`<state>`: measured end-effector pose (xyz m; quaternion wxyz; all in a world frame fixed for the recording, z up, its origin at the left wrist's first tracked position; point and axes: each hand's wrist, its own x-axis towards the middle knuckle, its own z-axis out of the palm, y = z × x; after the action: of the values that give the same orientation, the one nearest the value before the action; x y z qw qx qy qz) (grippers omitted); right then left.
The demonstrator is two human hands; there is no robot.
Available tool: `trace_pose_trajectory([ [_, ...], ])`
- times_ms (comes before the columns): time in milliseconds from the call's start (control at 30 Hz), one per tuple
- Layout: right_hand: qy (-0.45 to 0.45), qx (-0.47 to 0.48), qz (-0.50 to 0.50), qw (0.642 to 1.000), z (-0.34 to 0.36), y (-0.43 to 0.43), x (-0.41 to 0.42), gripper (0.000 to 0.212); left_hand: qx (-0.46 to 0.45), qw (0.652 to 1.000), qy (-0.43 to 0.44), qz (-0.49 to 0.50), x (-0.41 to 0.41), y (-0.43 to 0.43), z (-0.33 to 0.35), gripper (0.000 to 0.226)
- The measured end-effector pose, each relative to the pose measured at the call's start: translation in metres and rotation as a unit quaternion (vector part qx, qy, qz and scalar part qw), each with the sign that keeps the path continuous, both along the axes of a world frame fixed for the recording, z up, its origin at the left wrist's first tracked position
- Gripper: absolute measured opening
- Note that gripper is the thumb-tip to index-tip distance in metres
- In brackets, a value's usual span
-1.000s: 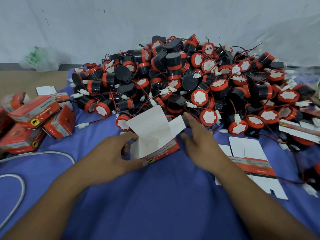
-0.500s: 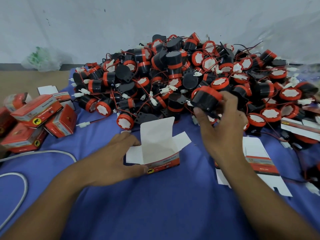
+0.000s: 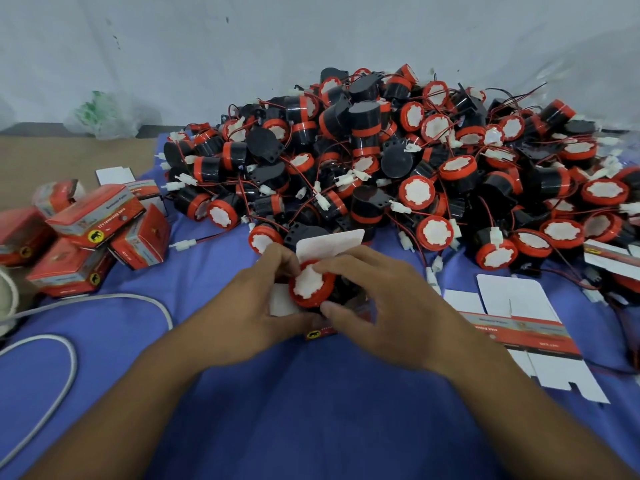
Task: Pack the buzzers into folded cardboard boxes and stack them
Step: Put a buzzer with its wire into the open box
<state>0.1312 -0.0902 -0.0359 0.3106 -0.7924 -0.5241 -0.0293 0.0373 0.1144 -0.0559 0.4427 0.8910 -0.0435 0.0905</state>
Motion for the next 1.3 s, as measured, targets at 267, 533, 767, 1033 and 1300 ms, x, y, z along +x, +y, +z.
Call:
trace_pose_trajectory([
  [267, -0.009, 0.0, -0.079, 0.997, -0.013, 0.001, 0.006, 0.036, 0.024, 0.999, -0.027, 0.007, 0.003, 0.006, -0.004, 0.045],
  [533, -0.064, -0.095, -0.007, 0.993, -0.013, -0.001, 0.011, 0.028, 0.065, 0.995, -0.07, 0.014, 0.006, 0.003, -0.006, 0.04],
  [767, -0.099, 0.111, -0.245, 0.958, 0.0, -0.009, 0.027, 0.028, 0.161, 0.987, -0.016, 0.013, 0.007, 0.004, -0.011, 0.054],
  [1033, 0.244, 0.209, -0.236, 0.917, 0.005, -0.027, 0.045, 0.009, 0.173, 0.985, -0.022, 0.011, 0.006, 0.002, -0.01, 0.053],
  [1300, -0.154, 0.053, -0.099, 0.982, -0.005, 0.001, 0.006, 0.006, 0.174, 0.984, -0.032, 0.016, 0.005, -0.006, -0.012, 0.053],
])
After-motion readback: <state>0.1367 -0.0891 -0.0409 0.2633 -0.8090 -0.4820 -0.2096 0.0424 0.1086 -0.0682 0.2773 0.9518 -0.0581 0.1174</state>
